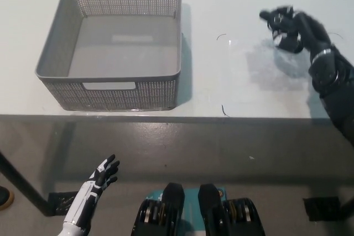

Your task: Use the right hand to pick up a webcam and put it into a container on the left side

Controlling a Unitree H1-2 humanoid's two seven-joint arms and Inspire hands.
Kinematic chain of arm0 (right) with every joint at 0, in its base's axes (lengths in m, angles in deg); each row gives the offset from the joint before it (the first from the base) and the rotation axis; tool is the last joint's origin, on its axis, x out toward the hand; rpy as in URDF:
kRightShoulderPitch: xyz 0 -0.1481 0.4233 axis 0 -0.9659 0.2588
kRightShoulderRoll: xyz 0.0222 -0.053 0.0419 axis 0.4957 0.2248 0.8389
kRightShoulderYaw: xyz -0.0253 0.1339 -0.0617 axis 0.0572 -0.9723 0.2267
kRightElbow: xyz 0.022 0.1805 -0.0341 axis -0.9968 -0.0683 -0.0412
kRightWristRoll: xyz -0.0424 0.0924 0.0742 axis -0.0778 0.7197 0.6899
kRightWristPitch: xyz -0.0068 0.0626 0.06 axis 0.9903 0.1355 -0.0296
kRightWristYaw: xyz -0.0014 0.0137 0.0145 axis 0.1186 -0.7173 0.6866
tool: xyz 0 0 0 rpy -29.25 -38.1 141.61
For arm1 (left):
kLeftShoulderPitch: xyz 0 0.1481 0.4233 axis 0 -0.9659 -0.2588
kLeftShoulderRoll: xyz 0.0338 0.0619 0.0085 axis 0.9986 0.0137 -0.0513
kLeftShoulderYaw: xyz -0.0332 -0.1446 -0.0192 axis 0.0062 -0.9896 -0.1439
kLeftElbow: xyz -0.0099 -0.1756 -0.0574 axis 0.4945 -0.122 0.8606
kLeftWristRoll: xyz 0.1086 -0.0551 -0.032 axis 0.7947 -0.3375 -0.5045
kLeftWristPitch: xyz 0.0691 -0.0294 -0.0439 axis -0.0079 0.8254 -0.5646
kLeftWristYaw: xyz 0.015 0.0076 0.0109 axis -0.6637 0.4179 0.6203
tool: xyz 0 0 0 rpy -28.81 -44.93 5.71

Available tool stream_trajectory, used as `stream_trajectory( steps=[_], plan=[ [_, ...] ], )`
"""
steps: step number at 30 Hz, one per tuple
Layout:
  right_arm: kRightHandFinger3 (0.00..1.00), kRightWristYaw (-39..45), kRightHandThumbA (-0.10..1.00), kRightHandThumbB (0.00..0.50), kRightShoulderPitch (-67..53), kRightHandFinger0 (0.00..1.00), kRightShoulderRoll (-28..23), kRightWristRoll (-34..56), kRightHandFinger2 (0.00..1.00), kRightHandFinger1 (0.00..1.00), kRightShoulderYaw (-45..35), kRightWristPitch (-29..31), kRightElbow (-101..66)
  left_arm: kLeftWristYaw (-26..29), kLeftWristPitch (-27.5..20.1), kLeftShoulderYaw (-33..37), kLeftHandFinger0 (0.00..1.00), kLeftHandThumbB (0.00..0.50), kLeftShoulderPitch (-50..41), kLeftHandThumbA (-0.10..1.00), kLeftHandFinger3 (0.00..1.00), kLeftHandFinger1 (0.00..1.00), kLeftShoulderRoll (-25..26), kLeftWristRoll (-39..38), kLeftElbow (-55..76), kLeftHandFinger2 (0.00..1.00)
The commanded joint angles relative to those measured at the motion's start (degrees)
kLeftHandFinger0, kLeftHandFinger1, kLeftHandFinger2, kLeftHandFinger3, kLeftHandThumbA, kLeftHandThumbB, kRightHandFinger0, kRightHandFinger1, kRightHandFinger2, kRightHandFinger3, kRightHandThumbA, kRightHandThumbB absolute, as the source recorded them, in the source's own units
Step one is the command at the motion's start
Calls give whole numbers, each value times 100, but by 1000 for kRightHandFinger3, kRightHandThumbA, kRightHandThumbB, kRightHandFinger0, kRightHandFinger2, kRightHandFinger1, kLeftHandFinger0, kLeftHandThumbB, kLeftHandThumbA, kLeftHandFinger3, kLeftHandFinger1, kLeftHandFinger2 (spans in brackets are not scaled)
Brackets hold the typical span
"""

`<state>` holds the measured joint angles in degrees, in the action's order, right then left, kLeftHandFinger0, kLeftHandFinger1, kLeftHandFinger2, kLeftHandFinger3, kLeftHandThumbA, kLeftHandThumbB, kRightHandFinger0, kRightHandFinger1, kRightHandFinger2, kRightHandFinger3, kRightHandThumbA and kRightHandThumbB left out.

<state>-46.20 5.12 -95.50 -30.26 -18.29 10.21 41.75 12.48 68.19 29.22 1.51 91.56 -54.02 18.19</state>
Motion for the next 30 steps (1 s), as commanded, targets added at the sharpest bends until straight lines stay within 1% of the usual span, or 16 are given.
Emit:
stream_trajectory(
  steps=[1,2,3,5,8,10,12,14,18,19,20,21,23,26,29,30],
  plan=[
    [858,-251,-100,168,840,6,-211,333,794,433,-321,320,-473,-54,-96,-61,1000,133,79,1000,1000,1000,67,-71,158,1000],
    [853,-242,-100,168,862,0,-211,336,782,414,-360,332,-510,-55,-96,-62,1000,136,79,1000,1000,1000,66,-73,155,1000],
    [833,-274,-100,175,918,0,-208,322,740,368,-389,350,-587,-61,-90,-61,1000,144,83,1000,1000,1000,72,-72,158,1000],
    [831,-197,-100,163,1029,0,-185,336,719,326,-464,276,-891,-76,-68,-59,1000,142,86,1000,1000,1000,80,-84,164,1000],
    [854,-97,-100,171,1089,0,-105,361,779,356,-557,130,-1367,-81,-82,-61,1000,121,81,1000,1000,1000,77,-99,167,1000],
    [848,10,-100,174,1081,0,-31,364,778,358,-584,34,-1744,-91,-83,-59,1000,119,71,1000,1000,1000,84,-106,176,1000],
    [835,163,-100,173,1048,0,52,388,723,309,-579,2,-2134,-98,-76,-56,1000,120,71,1000,1000,1000,95,-103,183,1000],
    [829,225,-100,156,1036,0,218,287,712,296,-523,-358,-2620,-105,-62,-60,1000,121,84,1000,1000,1000,97,-126,183,1000],
    [854,380,-100,152,1063,0,548,308,743,304,-500,-703,-3119,-103,-66,-47,1000,132,108,1000,1000,1000,110,-95,181,1000],
    [842,403,-100,148,1112,0,700,361,637,231,-504,-684,-3103,-96,-60,-45,1000,134,105,1000,1000,1000,106,-85,186,1000],
    [836,381,-100,139,1171,0,801,348,597,185,-472,-558,-3008,-99,-50,-47,1000,142,113,1000,1000,1000,100,-102,187,1000],
    [842,431,-100,134,1216,0,904,359,600,191,-470,-631,-3024,-102,-49,-47,1000,142,127,1000,1000,1000,95,-114,184,1000],
    [850,401,-100,150,1331,0,1181,370,646,225,-430,-490,-2884,-104,-12,-50,1000,137,118,1000,1000,1000,92,-130,217,1000],
    [847,402,-100,155,1408,0,1452,353,720,276,-408,-548,-2753,-98,-31,-35,1000,139,141,1000,1000,1000,80,-117,192,1000],
    [858,444,-100,145,1476,0,1788,299,728,286,-293,-568,-2549,-113,-41,-17,1000,141,134,1000,1000,1000,82,-115,188,1000],
    [859,350,-100,157,1509,0,1914,243,728,289,-234,-472,-2340,-118,-37,-12,1000,142,121,1000,1000,1000,90,-108,208,1000]
  ],
)
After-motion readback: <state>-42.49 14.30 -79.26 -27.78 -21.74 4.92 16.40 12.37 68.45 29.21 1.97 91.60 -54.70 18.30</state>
